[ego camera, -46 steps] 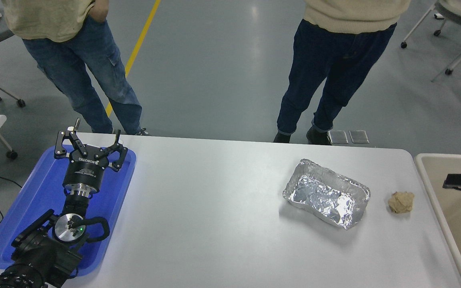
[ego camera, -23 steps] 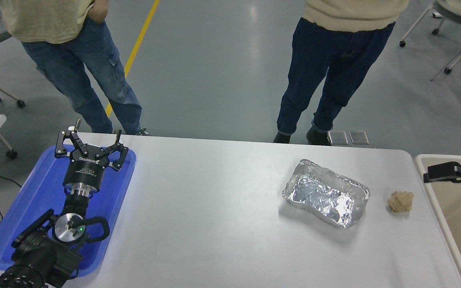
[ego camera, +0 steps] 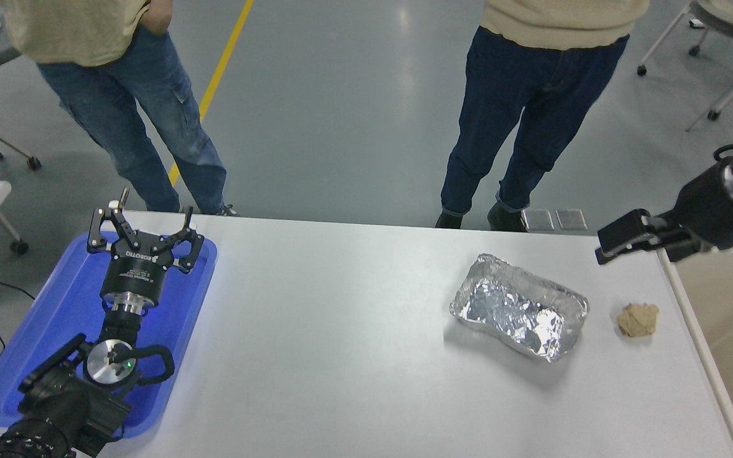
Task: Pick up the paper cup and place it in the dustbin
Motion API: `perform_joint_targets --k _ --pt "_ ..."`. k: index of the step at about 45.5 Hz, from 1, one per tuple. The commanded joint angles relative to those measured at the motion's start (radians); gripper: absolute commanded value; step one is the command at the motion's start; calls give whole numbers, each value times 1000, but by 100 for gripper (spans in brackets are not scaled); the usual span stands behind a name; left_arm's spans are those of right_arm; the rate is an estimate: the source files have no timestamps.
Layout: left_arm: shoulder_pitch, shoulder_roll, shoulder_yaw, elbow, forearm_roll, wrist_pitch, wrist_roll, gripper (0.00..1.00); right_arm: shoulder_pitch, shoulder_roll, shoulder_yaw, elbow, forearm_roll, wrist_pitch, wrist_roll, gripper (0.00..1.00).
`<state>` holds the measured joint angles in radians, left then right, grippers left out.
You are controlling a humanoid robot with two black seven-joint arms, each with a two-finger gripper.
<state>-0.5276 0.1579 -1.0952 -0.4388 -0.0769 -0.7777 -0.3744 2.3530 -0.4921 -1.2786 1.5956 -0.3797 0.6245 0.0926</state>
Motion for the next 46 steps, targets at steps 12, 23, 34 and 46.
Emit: perform_joint_targets --k 12,23,34,46 --pt "1 0 0 0 0 2 -1 100 235 241 -45 89 280 161 7 100" --pt "0 0 0 0 0 2 -1 100 328 239 -87 129 285 161 7 100" --pt "1 0 0 0 -1 2 -1 100 339 237 -142 135 289 161 7 100" --pt "1 0 0 0 -1 2 -3 100 338 216 -163 132 288 161 7 100"
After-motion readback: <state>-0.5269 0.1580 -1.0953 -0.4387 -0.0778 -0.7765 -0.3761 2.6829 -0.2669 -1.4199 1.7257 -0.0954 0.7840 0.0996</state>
